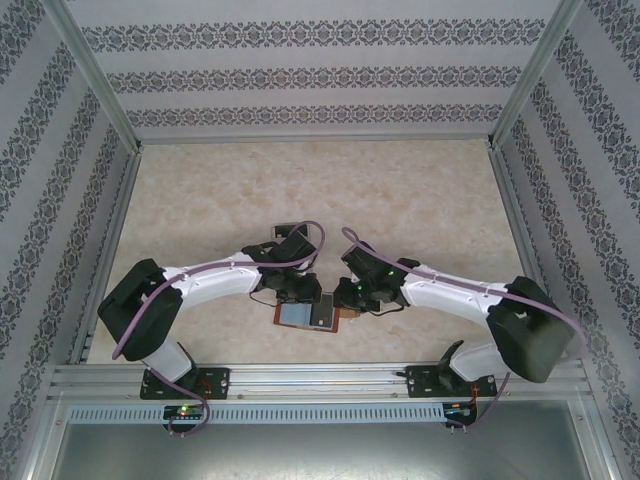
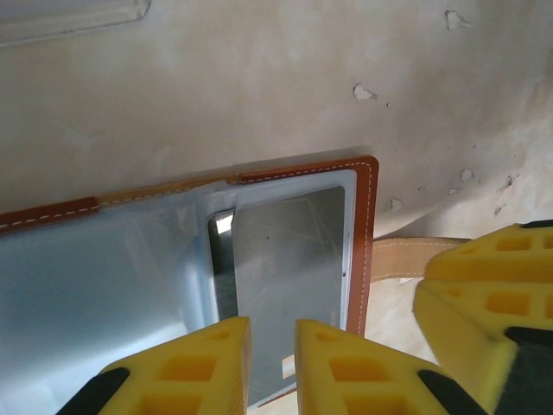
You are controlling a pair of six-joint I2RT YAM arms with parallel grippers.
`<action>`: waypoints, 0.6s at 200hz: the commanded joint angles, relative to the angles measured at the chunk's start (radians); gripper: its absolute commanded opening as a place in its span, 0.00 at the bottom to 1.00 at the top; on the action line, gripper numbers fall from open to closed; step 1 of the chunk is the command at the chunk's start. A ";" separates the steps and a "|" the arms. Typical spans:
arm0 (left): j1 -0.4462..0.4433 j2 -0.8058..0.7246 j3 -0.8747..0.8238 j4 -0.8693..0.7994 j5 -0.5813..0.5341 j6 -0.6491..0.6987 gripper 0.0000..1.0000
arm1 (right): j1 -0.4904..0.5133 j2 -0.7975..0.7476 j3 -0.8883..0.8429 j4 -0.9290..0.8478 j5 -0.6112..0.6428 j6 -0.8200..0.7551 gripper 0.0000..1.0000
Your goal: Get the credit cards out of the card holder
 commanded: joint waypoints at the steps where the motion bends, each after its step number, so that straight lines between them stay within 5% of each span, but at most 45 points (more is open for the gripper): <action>1: 0.021 0.022 -0.034 0.085 0.056 -0.037 0.22 | 0.017 0.038 0.033 0.049 -0.029 0.014 0.22; 120: 0.040 0.061 -0.071 0.148 0.097 -0.062 0.23 | 0.023 0.171 0.044 0.087 -0.050 -0.005 0.20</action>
